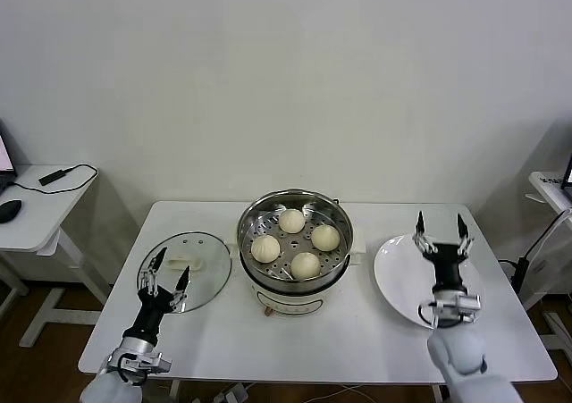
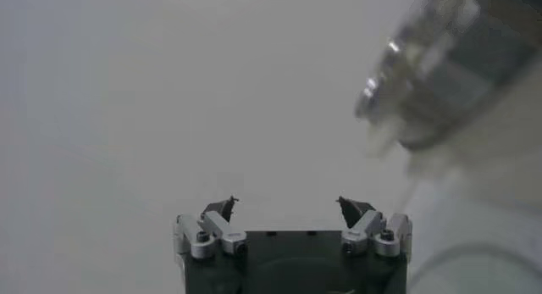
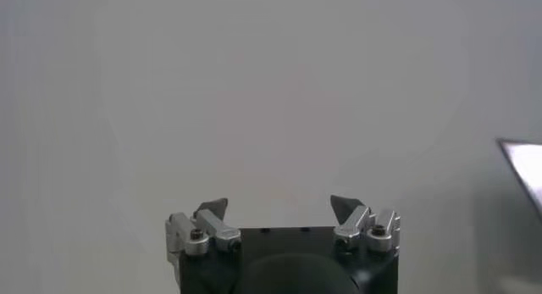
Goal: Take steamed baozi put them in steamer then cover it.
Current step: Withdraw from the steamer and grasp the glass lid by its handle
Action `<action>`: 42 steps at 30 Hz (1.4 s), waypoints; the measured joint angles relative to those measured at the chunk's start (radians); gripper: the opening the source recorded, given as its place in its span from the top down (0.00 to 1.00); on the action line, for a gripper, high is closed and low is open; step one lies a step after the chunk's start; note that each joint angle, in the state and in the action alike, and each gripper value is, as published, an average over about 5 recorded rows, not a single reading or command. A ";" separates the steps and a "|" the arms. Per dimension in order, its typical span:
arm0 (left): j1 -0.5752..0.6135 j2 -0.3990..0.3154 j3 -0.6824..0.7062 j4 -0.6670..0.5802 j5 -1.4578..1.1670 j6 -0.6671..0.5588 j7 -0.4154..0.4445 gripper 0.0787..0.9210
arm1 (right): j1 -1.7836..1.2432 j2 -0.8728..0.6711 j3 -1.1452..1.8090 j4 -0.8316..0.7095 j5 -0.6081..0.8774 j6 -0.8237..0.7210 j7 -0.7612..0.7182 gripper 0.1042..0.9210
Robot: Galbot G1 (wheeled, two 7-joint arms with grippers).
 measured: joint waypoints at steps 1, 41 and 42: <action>-0.007 -0.001 0.001 0.018 0.028 0.001 -0.003 0.12 | -0.014 0.009 0.007 0.000 -0.006 0.002 -0.002 0.12; -0.279 -0.027 0.060 0.402 0.471 0.057 -0.070 0.12 | -0.165 0.072 0.080 -0.018 -0.075 0.009 -0.058 0.12; -0.284 -0.029 0.061 0.406 0.472 0.058 -0.070 0.12 | -0.166 0.073 0.080 -0.019 -0.076 0.010 -0.059 0.12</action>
